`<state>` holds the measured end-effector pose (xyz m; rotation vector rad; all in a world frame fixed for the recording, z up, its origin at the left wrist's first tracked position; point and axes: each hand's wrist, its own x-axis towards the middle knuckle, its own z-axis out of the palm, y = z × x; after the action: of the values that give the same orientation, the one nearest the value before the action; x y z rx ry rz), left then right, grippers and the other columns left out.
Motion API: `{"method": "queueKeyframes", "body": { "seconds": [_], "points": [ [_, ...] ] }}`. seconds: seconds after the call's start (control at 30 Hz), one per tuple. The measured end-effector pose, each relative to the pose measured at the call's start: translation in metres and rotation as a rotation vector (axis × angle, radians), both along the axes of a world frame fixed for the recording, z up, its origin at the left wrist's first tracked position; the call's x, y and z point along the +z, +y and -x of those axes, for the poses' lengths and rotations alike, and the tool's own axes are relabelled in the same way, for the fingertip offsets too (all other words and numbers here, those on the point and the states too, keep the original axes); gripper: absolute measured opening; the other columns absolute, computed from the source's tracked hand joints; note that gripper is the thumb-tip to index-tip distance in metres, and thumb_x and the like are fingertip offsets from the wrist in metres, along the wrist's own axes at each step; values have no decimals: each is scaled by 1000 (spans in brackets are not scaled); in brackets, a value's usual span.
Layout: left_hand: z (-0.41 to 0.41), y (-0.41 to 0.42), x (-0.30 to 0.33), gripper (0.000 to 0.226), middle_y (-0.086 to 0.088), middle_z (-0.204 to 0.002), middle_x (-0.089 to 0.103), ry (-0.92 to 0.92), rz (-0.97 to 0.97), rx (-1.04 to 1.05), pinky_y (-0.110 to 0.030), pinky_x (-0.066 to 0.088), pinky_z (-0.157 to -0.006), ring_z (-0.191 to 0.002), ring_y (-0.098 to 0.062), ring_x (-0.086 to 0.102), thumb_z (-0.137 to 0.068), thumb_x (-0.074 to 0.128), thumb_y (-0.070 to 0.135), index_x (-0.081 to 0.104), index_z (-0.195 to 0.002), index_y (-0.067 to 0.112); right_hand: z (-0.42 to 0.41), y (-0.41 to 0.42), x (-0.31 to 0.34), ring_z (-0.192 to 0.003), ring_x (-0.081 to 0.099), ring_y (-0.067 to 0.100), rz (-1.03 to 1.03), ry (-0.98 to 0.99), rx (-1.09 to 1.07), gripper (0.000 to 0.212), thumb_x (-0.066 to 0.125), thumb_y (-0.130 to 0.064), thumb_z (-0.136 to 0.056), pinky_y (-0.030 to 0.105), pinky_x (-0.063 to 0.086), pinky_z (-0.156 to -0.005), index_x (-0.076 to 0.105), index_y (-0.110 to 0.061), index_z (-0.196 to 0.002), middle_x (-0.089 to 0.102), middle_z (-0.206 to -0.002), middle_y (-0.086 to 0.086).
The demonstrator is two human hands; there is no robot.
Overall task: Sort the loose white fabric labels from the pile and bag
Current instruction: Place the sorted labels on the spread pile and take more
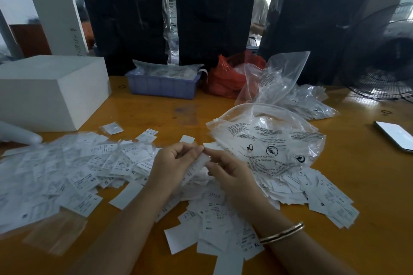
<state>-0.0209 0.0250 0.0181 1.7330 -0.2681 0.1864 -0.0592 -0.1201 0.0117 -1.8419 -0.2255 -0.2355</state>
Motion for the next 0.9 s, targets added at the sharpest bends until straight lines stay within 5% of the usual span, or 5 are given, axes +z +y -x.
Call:
{"method": "queueKeyframes", "body": {
  "seconds": [0.23, 0.33, 0.53, 0.73, 0.9],
  "points": [
    [2, 4, 5, 42, 19, -84, 71, 77, -23, -118, -10, 50, -60, -80, 6, 65, -69, 57, 64, 64, -101, 36, -2, 1, 2, -59, 59, -4, -126, 23, -128, 33, 62, -4, -87, 12, 44, -53, 70, -36, -84, 68, -69, -11],
    [-1, 10, 6, 21, 11, -85, 72, 66, -72, -173, -17, 53, -67, -82, -6, 68, -84, 67, 34, 61, -105, 34, -6, -8, 6, -63, 62, 2, -180, -1, -179, 35, 61, -1, -87, 14, 48, -60, 70, -34, -81, 68, -68, -8],
    [-9, 20, 7, 28, 14, -89, 62, -95, -111, 206, -16, 47, -52, -76, -6, 60, -89, 62, 17, 54, -96, 42, -18, -18, 21, -50, 48, -3, -13, -180, -254, 25, 57, -9, -91, 10, 38, -45, 63, -32, -99, 64, -77, -7],
    [-21, 46, 5, 31, -1, -109, 52, -231, -289, 676, -12, 36, -61, -93, -16, 53, -93, 52, 0, 61, -116, 20, -78, -77, 60, -49, 46, 3, 277, -312, -595, 22, 54, -5, -91, 12, 38, -42, 71, -17, -98, 65, -88, -1],
    [-27, 65, -3, 27, -16, -117, 53, -177, -565, 773, -32, 44, -66, -87, -22, 50, -89, 55, -2, 65, -106, 17, -104, -115, 41, -86, 60, 20, 1131, 199, -512, 26, 51, -26, -94, 28, 49, -78, 67, -6, -95, 67, -104, 7]
  ]
}}
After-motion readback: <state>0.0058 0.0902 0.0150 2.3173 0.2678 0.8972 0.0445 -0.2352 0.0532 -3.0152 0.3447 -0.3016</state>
